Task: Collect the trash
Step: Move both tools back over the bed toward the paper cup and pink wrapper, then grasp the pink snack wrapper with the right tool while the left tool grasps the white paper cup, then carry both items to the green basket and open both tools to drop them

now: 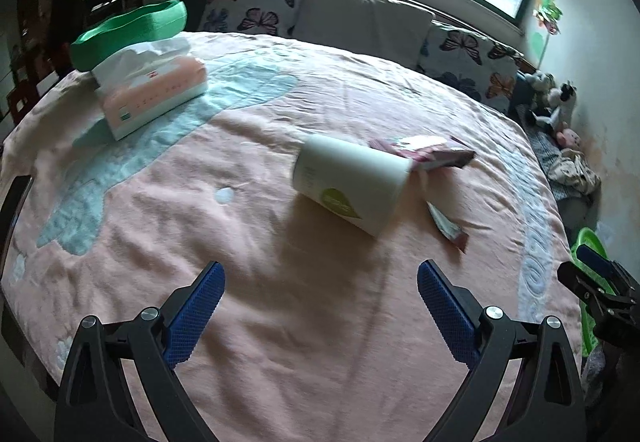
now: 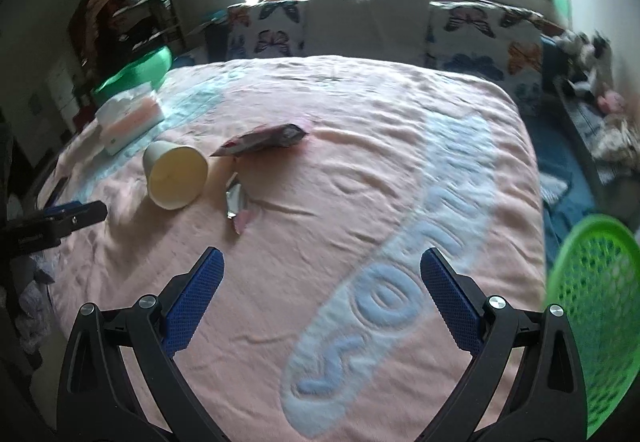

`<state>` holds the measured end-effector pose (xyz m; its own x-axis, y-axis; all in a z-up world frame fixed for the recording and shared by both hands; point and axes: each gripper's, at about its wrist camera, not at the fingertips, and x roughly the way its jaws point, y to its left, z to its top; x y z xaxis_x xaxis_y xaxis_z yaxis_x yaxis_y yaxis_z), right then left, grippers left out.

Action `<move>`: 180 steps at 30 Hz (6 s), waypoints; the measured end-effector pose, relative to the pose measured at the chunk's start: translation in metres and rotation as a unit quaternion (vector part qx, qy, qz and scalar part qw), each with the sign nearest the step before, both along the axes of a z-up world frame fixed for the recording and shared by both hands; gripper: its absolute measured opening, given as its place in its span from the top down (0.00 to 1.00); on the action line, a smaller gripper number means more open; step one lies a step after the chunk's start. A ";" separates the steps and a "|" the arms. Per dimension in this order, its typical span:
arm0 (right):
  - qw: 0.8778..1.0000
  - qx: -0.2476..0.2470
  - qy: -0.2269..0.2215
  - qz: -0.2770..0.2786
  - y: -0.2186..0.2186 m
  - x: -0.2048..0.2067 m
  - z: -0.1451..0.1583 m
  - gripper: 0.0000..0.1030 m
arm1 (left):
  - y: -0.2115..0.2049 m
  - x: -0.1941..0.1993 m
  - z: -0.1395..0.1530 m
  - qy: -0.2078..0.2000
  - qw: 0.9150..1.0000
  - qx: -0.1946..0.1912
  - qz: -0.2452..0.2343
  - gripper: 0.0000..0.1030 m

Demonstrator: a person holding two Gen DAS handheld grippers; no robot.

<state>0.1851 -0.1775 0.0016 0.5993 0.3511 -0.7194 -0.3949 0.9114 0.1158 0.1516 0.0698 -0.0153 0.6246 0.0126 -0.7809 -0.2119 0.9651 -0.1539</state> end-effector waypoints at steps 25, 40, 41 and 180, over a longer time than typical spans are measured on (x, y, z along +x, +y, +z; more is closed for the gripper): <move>0.975 -0.052 -0.008 0.216 0.096 0.097 -0.003 0.05 | 0.045 0.014 -0.011 0.035 0.998 -0.015 0.049 0.09; 0.927 -0.141 0.012 0.348 0.147 0.151 -0.047 0.05 | 0.053 0.029 -0.019 0.048 0.997 -0.024 0.060 0.09; 0.924 -0.142 0.021 0.354 0.149 0.156 -0.050 0.05 | 0.053 0.030 -0.019 0.048 0.997 -0.021 0.059 0.09; 0.936 0.083 0.014 -0.341 -0.281 -0.151 -0.030 0.26 | -0.411 0.075 -0.011 -0.009 0.912 -0.068 -0.403 0.41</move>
<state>0.0340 -0.4582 -0.0286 0.7060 0.0020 -0.7082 0.2773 0.9194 0.2789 0.2268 -0.3414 -0.0266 0.3998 -0.5535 -0.7306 0.5624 0.7775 -0.2813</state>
